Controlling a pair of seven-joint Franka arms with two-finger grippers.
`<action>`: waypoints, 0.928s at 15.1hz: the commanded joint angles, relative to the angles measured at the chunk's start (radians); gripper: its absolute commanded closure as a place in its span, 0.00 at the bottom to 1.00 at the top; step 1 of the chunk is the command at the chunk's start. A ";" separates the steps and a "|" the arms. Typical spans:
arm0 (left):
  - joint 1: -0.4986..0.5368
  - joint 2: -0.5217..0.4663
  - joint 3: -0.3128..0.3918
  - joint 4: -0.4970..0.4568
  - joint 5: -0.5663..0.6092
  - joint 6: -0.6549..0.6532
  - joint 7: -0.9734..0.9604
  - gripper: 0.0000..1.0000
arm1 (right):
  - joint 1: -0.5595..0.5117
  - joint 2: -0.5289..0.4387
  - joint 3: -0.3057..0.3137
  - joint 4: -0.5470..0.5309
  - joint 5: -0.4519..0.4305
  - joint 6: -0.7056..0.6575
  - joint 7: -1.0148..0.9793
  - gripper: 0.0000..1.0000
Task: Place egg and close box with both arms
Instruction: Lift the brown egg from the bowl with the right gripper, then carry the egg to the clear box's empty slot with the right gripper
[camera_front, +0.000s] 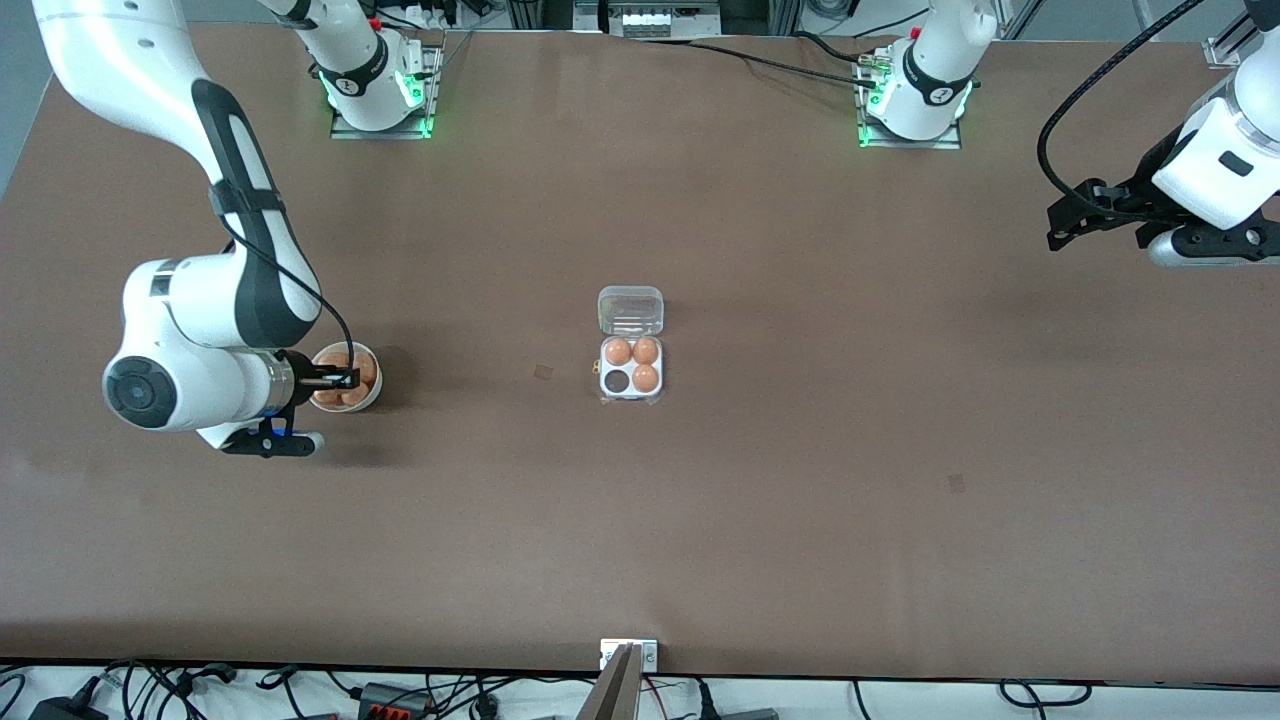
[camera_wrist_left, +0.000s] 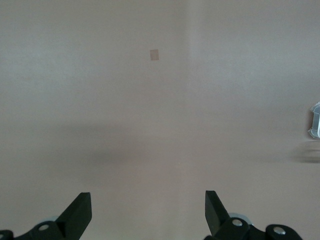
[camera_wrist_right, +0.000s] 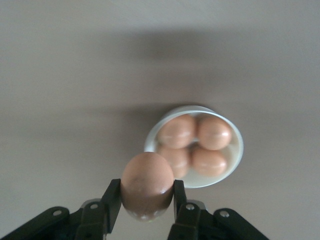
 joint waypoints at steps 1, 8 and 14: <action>0.008 0.003 -0.007 0.021 -0.004 -0.019 0.012 0.00 | 0.090 0.016 0.019 0.131 0.023 -0.043 0.017 1.00; 0.008 0.005 -0.004 0.019 -0.004 -0.019 0.013 0.00 | 0.340 0.131 0.019 0.147 0.022 0.242 0.186 1.00; 0.008 0.003 -0.004 0.019 -0.004 -0.019 0.013 0.00 | 0.495 0.211 0.019 0.145 0.022 0.416 0.451 1.00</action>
